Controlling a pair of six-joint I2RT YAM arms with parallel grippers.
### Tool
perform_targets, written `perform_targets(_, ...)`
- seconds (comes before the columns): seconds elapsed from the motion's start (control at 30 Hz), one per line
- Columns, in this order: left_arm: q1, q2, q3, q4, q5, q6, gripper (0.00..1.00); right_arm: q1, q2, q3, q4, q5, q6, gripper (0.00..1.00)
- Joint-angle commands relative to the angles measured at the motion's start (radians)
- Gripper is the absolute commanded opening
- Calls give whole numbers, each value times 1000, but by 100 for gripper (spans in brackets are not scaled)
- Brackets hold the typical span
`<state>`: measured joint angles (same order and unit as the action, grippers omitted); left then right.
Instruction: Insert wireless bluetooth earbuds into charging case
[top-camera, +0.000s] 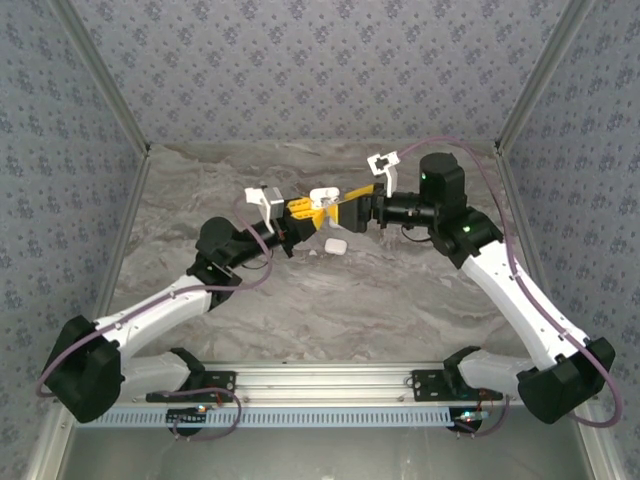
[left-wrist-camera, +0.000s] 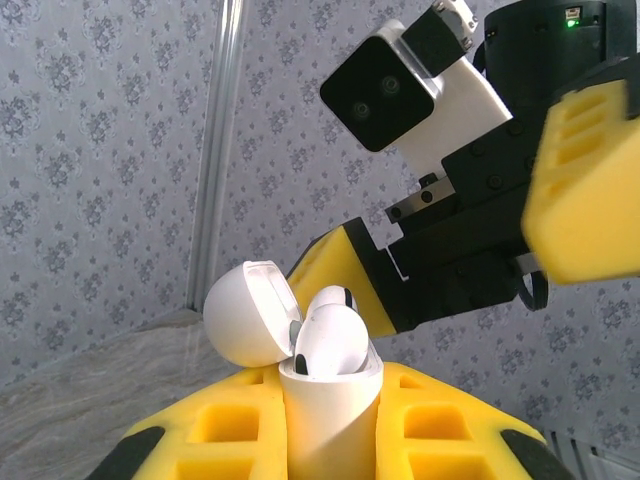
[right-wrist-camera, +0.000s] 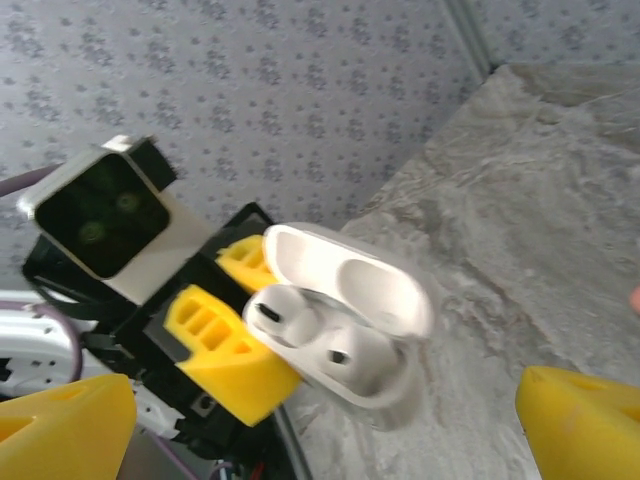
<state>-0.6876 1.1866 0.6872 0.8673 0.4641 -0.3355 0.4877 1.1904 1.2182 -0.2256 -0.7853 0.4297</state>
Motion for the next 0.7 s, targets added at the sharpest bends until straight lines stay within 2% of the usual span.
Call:
perform_targets(0.0,-5,24,35,111,30,-56,0,19,19,39,67,-76,30,100)
perform_targets(0.17,-6,48,50,128,42,-81,0,31,32,65,82,-97,26,100)
perform_targets(0.67,-6,111,79,161,53,-155,0,19,31,147,1,-65,-124,100)
